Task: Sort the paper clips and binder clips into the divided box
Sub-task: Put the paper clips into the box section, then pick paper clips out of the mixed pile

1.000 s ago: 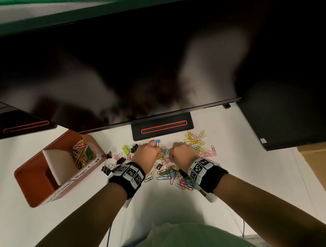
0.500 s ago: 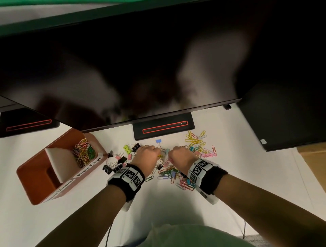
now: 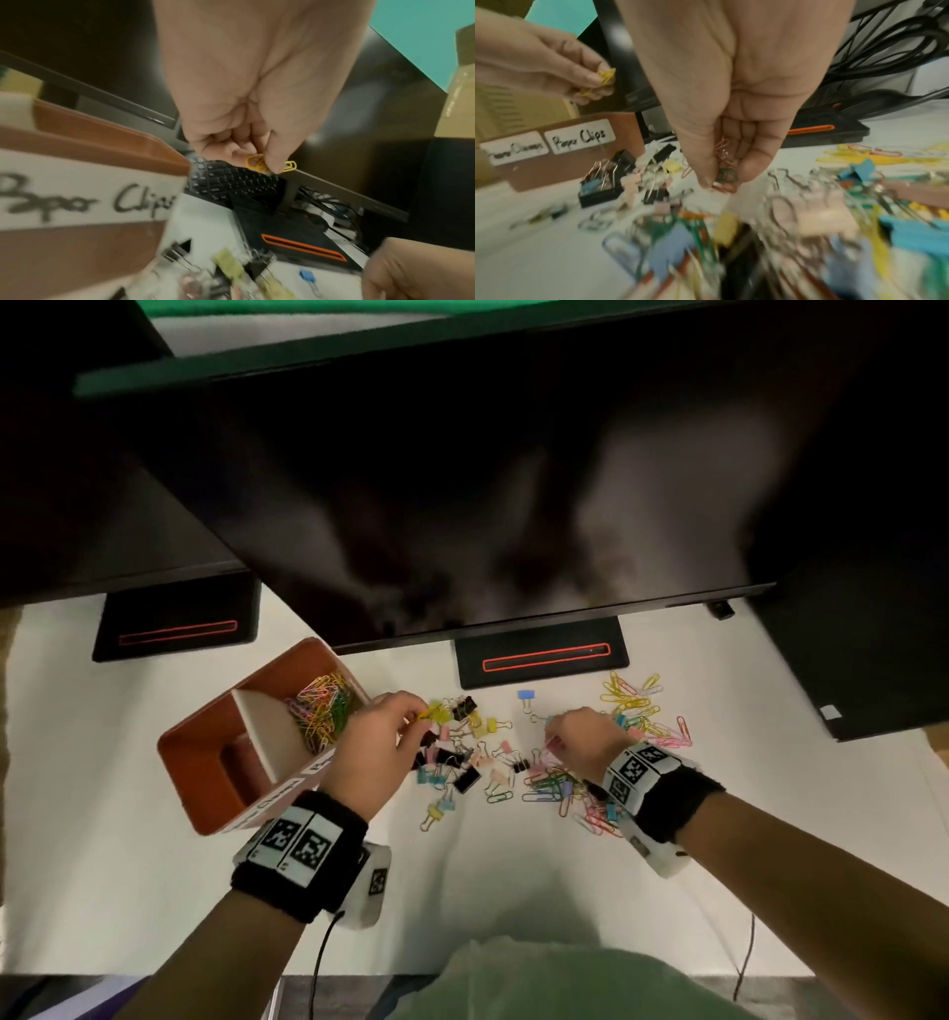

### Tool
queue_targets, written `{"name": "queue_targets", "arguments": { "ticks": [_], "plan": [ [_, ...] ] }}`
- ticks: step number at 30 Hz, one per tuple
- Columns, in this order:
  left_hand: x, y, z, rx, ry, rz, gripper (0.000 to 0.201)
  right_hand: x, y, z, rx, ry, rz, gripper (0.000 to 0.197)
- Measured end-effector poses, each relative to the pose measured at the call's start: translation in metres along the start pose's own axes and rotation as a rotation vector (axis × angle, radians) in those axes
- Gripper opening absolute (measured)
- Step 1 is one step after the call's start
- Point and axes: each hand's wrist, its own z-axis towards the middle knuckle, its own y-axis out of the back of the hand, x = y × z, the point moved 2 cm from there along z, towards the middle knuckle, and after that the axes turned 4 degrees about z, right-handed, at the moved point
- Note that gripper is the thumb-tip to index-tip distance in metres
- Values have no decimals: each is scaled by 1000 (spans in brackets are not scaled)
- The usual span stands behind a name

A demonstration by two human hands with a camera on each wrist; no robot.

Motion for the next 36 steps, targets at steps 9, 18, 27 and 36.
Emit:
{"name": "queue_targets", "arguments": {
  "ticks": [9,18,27,36],
  "plan": [
    [75,73,-16,-80,370,11,10,138,61,-5,-267,302,205,18],
    [89,71,-14,-4,377,49,36,231,40,53,-220,326,344,43],
    [35,14,-32,187,-86,-70,31,76,25,-4,-303,196,325,17],
    [-27,-75,-5,415,-197,40,34,-4,-12,-34,-57,39,157,39]
  ]
}}
